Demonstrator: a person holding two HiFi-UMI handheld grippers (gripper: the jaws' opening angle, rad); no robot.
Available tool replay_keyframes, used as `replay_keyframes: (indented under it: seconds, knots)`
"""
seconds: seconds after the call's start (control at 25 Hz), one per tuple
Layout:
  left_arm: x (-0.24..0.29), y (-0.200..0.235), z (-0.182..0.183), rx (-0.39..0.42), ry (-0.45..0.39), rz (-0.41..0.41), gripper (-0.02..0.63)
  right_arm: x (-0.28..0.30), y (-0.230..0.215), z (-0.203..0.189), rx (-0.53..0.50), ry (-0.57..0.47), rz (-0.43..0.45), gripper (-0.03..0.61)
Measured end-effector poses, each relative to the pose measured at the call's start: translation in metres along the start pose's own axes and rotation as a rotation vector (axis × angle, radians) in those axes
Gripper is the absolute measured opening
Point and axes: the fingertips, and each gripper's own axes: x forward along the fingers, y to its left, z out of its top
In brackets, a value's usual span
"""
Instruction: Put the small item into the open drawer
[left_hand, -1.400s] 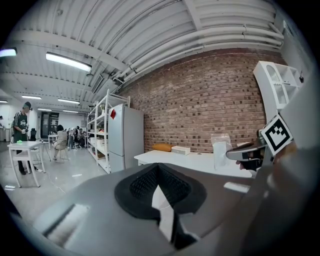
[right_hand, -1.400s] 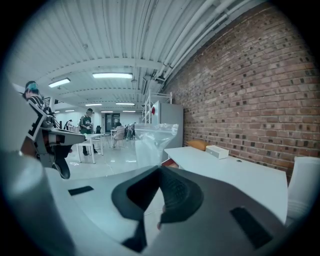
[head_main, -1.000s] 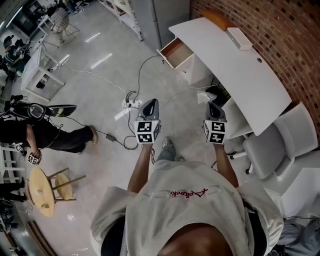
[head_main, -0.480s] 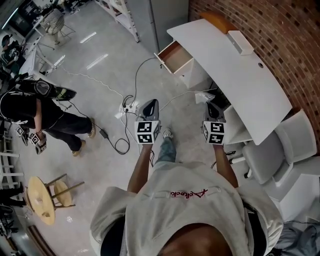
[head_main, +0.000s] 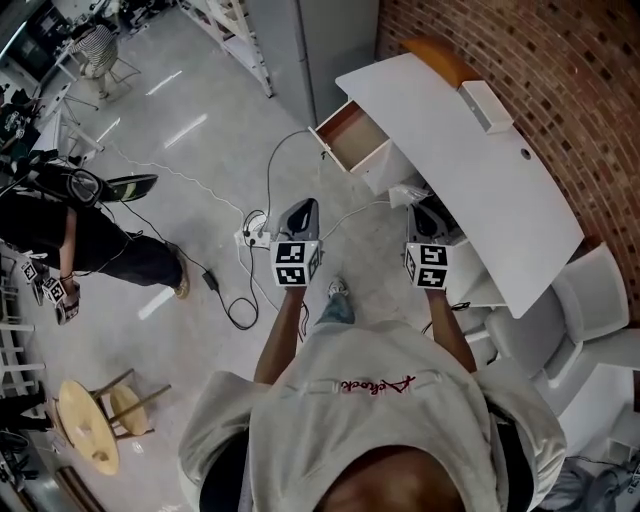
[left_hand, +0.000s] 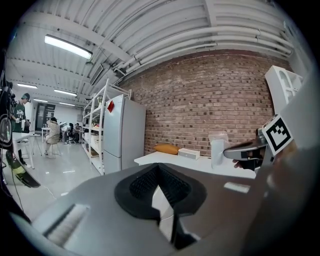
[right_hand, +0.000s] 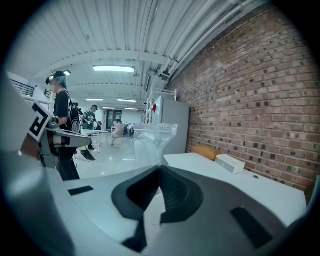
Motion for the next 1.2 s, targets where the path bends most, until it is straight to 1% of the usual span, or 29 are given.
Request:
replay_keyframes:
  seconds: [0.36,0.64,0.88,1.2]
  knots:
    - [0.058,0.069,0.029,-0.010,-0.026,0.004,0.006,0.085,0.008,0.043,-0.032,-0.009,0.006,0.012]
    - [0.097,0.108,0.044,-0.008,-0.047,-0.001,0.006,0.138,0.012,0.067,-0.048,-0.029,0.003,0.012]
    - [0.122,0.120,0.047,0.007,-0.042,-0.020,0.006,0.161,0.009,0.070,-0.029,-0.039,-0.014,0.012]
    - [0.132,0.113,0.033,0.000,-0.005,-0.044,0.006,0.165,0.004,0.050,-0.009,0.002,-0.021,0.012]
